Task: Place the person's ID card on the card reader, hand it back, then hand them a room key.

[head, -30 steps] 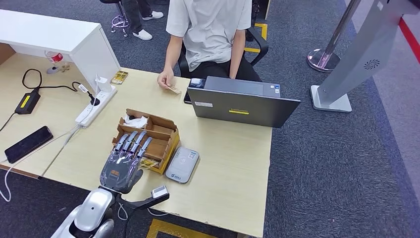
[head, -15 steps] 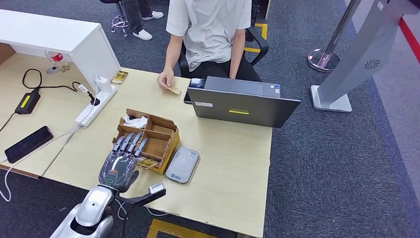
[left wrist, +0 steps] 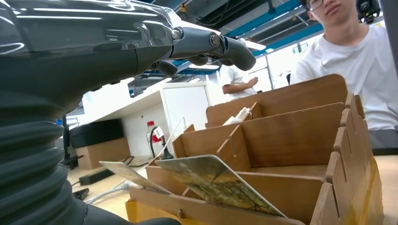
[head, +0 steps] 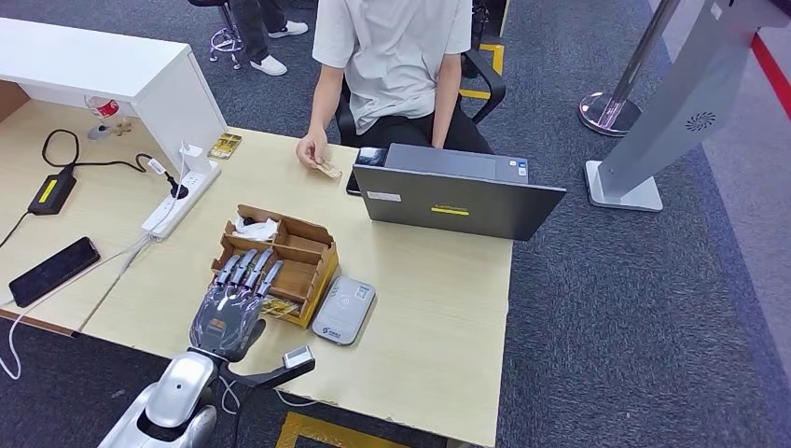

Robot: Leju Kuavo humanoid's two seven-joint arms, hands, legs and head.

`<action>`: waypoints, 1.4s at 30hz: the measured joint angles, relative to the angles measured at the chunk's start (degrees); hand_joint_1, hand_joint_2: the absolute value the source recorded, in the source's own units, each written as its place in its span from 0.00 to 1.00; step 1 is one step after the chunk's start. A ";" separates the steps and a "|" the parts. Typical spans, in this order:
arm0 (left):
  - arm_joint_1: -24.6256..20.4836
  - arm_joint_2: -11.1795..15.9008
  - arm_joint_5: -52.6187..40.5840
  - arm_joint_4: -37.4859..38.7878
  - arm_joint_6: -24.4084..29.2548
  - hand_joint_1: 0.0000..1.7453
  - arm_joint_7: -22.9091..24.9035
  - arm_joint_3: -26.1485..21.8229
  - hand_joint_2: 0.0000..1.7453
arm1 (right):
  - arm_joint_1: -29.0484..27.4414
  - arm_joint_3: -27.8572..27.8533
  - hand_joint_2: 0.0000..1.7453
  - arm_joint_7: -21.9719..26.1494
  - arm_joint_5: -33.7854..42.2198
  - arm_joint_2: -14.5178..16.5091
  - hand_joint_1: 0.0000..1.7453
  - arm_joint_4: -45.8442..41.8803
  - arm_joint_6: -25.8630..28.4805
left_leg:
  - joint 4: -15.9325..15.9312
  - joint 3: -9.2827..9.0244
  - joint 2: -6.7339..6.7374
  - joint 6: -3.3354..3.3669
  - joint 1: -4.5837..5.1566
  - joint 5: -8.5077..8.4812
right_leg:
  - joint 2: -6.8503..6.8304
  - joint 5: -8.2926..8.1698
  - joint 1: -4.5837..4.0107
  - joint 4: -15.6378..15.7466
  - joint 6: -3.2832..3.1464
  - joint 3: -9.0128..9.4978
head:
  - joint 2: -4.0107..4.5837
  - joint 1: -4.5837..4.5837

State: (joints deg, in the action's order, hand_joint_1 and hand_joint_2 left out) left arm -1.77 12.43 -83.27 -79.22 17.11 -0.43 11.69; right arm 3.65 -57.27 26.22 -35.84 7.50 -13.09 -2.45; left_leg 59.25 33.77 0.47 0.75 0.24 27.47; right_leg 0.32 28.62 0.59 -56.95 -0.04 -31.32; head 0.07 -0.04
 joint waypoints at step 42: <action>-0.75 -0.76 1.05 3.99 2.20 1.00 -2.41 0.00 1.00 | 0.23 -0.01 0.00 0.01 -0.97 0.00 0.00 0.02 -0.07 | 0.00 0.00 0.00 0.00 0.00 0.00 | 0.00 0.00 0.00 0.00 0.00 0.00 | 0.00 -0.01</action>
State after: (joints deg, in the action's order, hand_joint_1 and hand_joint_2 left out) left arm -2.52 11.67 -82.22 -75.23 19.30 -2.83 11.69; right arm 3.88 -57.27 26.23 -36.81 7.50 -13.07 -2.51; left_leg 59.25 33.78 0.46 0.75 0.24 27.47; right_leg 0.32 28.62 0.59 -56.96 -0.04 -31.32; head 0.07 -0.04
